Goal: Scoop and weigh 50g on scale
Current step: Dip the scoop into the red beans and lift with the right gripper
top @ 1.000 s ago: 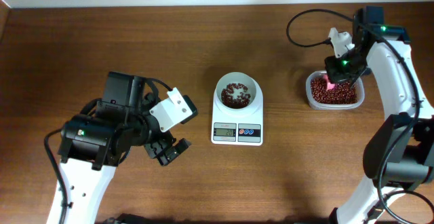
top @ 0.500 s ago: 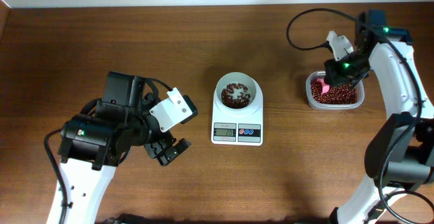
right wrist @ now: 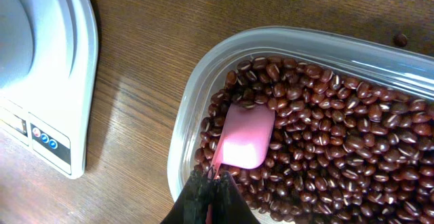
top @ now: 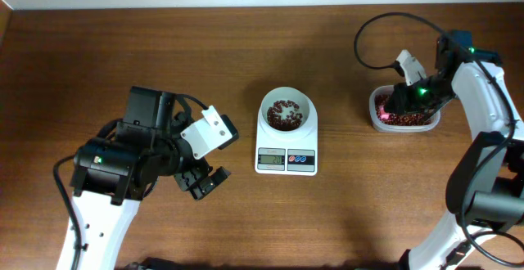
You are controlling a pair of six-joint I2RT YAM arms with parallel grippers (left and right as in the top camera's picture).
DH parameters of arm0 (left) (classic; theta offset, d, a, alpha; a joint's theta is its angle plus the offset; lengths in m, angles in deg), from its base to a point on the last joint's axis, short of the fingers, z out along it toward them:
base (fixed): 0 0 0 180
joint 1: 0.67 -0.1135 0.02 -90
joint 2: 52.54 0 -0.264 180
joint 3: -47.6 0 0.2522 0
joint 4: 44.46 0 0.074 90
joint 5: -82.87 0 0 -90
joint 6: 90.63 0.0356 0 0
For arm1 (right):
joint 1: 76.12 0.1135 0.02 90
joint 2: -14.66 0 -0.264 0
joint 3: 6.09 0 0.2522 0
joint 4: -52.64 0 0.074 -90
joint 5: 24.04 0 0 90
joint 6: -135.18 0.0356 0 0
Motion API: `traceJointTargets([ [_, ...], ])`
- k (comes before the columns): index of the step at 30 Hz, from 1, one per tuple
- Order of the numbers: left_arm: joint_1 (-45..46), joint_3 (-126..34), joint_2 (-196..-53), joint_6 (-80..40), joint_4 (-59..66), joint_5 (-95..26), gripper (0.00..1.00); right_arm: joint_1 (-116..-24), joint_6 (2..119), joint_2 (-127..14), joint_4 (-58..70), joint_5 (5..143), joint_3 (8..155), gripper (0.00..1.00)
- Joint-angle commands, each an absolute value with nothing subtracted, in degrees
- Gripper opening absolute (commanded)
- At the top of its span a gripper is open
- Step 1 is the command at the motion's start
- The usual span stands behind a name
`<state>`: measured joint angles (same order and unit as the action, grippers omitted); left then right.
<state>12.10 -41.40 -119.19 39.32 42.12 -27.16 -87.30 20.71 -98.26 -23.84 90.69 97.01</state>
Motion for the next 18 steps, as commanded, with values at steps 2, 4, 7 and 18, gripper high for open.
traceJointTargets([
  [2, 11.9, -41.2, -119.2, 40.4, 42.0, -28.1, 0.99, -89.0, 21.3, -99.2, -24.4, 93.9, 95.4, 0.04],
  [4, 11.9, -41.2, -119.2, 40.4, 42.0, -28.1, 0.99, -92.3, 21.9, -99.2, -24.6, 100.5, 95.4, 0.04],
  [7, 11.9, -41.2, -119.2, 40.4, 42.0, -28.1, 0.99, -96.8, 21.9, -99.2, -24.7, 108.2, 95.4, 0.04],
  [18, 11.9, -41.2, -119.2, 40.4, 42.0, -28.1, 0.99, -107.0, 21.8, -99.2, -26.8, 113.1, 95.4, 0.04],
])
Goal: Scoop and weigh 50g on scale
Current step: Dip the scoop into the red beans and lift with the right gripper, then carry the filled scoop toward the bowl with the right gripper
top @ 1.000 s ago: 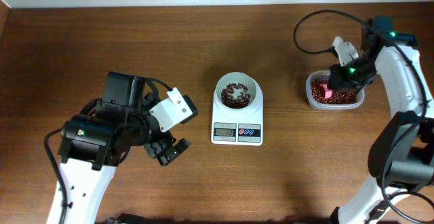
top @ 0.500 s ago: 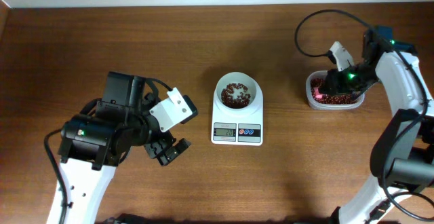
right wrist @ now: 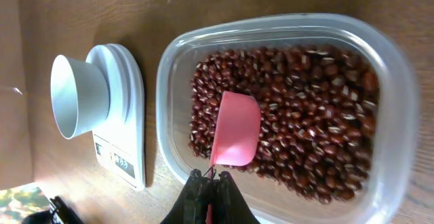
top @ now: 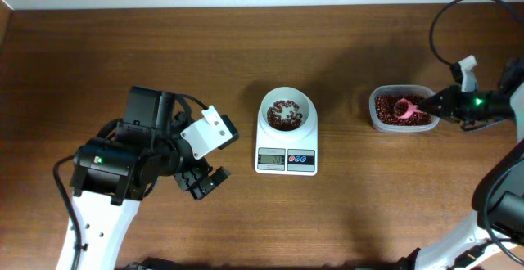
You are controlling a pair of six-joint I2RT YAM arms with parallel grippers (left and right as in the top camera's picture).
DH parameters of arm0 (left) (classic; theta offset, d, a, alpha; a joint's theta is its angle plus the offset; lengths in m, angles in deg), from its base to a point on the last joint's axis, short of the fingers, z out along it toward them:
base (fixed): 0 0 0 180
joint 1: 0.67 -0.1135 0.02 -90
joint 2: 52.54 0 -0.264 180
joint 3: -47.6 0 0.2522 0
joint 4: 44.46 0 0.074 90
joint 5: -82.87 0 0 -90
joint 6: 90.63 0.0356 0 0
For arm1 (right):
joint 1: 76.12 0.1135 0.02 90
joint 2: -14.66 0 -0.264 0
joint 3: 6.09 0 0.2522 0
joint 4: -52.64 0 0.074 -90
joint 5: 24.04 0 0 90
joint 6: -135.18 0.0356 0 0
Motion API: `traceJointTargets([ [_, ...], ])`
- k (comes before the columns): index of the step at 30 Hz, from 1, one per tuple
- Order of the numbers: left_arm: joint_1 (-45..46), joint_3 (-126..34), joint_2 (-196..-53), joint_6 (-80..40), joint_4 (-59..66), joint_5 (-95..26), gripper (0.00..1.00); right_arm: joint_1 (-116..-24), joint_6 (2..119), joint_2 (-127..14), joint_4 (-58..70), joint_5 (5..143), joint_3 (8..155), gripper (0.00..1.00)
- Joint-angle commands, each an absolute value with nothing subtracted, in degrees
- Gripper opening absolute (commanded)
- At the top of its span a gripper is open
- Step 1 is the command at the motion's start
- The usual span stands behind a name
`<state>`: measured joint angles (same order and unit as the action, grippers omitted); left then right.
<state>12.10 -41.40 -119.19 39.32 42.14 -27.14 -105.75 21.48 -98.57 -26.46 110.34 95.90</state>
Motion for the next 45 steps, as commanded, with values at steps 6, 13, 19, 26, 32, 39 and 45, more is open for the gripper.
traceJointTargets([
  [6, 11.9, -41.2, -119.2, 40.4, 42.0, -28.1, 0.99, -109.7, 21.8, -99.2, -28.0, 118.4, 95.4, 0.04],
  [13, 11.9, -41.2, -119.2, 40.4, 42.0, -28.1, 0.99, -111.0, 21.8, -99.2, -28.6, 124.8, 95.4, 0.04],
  [19, 11.9, -41.2, -119.2, 40.4, 42.0, -28.1, 0.99, -110.7, 21.8, -99.2, -29.8, 132.9, 95.4, 0.04],
  [26, 11.9, -41.2, -119.2, 40.4, 42.0, -28.1, 0.99, -102.1, 21.9, -99.2, -29.7, 134.8, 95.4, 0.04],
  [32, 11.9, -41.2, -119.2, 40.4, 42.0, -28.1, 0.99, -92.5, 21.9, -99.2, -29.7, 138.8, 95.4, 0.04],
  [39, 11.9, -41.2, -119.2, 40.4, 42.0, -28.1, 0.99, -84.5, 23.4, -99.2, -28.4, 139.0, 95.4, 0.04],
  [45, 11.9, -41.2, -119.2, 40.4, 42.0, -28.1, 0.99, -78.3, 23.4, -99.2, -22.7, 138.6, 95.4, 0.04],
])
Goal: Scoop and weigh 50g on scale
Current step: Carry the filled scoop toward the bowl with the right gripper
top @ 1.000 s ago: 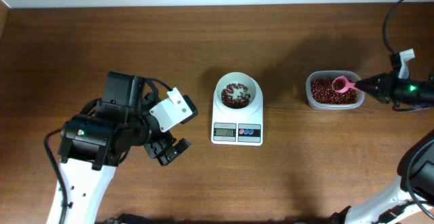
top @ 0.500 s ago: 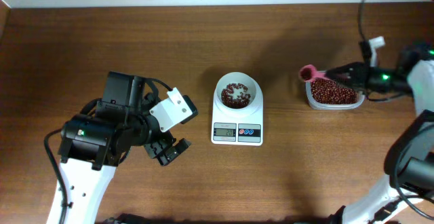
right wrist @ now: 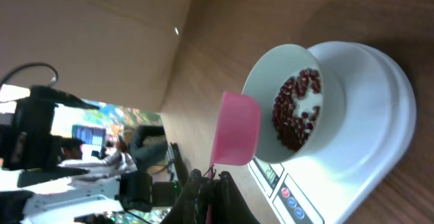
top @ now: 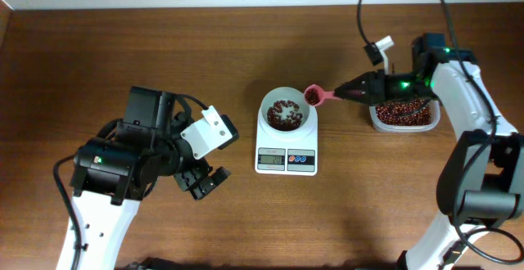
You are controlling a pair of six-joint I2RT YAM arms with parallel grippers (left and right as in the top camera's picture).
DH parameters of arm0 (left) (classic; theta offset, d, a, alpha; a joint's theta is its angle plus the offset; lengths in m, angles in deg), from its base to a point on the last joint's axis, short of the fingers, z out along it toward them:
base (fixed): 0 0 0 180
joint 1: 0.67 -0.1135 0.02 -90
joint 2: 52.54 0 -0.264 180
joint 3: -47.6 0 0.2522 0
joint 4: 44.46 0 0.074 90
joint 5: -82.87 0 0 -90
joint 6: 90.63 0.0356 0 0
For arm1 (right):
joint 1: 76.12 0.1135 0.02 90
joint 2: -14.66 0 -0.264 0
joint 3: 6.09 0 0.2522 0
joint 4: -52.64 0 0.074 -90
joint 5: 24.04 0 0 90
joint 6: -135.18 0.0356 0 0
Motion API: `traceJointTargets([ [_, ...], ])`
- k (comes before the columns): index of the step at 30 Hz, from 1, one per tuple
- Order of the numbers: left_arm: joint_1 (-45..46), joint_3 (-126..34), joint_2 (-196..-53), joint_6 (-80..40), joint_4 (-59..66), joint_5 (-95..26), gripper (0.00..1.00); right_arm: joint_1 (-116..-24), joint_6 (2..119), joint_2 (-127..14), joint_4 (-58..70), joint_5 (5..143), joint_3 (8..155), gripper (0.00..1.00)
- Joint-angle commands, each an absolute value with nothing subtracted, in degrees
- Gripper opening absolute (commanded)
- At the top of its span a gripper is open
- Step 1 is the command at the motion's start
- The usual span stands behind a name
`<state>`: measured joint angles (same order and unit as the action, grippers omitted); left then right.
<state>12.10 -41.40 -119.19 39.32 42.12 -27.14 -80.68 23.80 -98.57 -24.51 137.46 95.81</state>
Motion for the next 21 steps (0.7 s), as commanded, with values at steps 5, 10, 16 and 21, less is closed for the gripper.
traceJointTargets([
  [5, 11.9, -41.2, -119.2, 40.4, 42.0, -28.1, 0.99, -73.1, 23.4, -99.2, -16.0, 130.4, 95.4, 0.04],
  [10, 11.9, -41.2, -119.2, 40.4, 42.0, -28.1, 0.99, -70.4, 23.3, -99.2, -11.5, 122.4, 95.4, 0.04],
  [16, 11.9, -41.2, -119.2, 40.4, 42.0, -28.1, 0.99, -70.5, 22.5, -99.2, -2.9, 122.2, 95.4, 0.04],
  [21, 11.9, -41.2, -119.2, 40.4, 42.0, -28.1, 0.99, -70.5, 17.5, -99.2, -2.9, 122.2, 95.4, 0.04],
])
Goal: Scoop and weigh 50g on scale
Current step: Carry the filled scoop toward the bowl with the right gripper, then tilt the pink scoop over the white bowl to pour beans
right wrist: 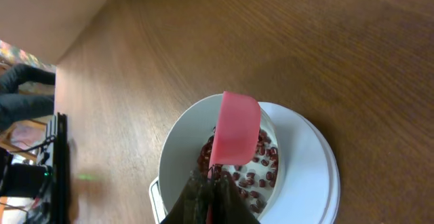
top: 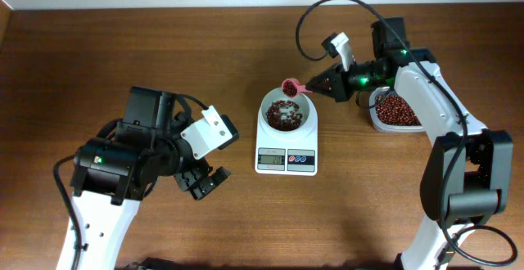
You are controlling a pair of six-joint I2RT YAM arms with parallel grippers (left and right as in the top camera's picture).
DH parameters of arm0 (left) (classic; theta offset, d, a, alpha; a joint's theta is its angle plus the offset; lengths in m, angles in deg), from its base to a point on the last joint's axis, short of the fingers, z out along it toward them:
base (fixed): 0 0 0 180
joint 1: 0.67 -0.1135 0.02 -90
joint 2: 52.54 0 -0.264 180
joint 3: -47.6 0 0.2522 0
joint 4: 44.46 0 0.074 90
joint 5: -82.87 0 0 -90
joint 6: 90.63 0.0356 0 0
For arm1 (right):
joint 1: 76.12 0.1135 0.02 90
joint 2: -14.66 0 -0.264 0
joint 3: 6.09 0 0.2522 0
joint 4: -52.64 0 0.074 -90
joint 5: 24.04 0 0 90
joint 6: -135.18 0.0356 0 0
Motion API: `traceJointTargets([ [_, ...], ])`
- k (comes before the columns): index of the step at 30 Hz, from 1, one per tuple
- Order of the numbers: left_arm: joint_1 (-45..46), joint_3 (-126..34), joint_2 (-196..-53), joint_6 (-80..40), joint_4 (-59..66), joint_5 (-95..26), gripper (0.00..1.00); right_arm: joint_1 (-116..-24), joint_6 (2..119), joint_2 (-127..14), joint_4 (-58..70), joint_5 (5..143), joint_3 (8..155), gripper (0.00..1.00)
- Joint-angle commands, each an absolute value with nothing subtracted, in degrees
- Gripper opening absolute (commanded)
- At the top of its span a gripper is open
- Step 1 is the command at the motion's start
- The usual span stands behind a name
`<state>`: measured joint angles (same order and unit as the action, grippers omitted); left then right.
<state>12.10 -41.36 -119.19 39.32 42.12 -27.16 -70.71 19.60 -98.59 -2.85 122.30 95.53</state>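
Observation:
A white scale (top: 286, 151) stands mid-table with a white bowl (top: 287, 110) of red beans on its platform. My right gripper (top: 326, 83) is shut on the handle of a pink scoop (top: 291, 86), which hangs over the bowl's far rim with beans in it. In the right wrist view the pink scoop (right wrist: 235, 128) is seen from its back, above the bowl (right wrist: 178, 157) and its beans; the gripper (right wrist: 210, 183) grips the handle at the bottom edge. My left gripper (top: 206, 184) hangs open near the front left, away from the scale.
A clear tub of red beans (top: 395, 109) sits right of the scale, partly under the right arm. The scale's display and buttons (top: 286, 160) face the front. The left arm's bulky body (top: 135, 155) fills the front left of the table.
My right gripper has moved the scoop left, from beside the bowl's right rim to over the bowl's far rim. The wrist has turned. The left arm has not moved.
The scoop first lay in the beans of the tub, held by my right gripper. Then it was still in the tub with the arm stretched out to the right. Later it hung loaded beside the bowl, and now it is over the bowl.

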Motion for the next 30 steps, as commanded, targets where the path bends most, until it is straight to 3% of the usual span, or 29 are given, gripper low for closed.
traceJointTargets([
  [1, 11.9, -41.2, -119.2, 40.4, 42.0, -28.1, 0.99, -70.5, 17.5, -99.2, -3.3, 122.2, 95.4, 0.04],
  [9, 11.9, -41.2, -119.2, 40.4, 42.0, -28.1, 0.99, -69.3, 17.5, -93.3, -5.8, 113.0, 95.5, 0.04],
  [18, 11.9, -41.2, -119.2, 40.4, 42.1, -28.1, 0.99, -61.8, 17.5, -89.3, -8.9, 97.3, 95.5, 0.04],
  [30, 11.9, -41.2, -119.2, 40.4, 42.0, -28.1, 0.99, -59.5, 17.5, -86.5, -8.9, 95.7, 96.2, 0.04],
])
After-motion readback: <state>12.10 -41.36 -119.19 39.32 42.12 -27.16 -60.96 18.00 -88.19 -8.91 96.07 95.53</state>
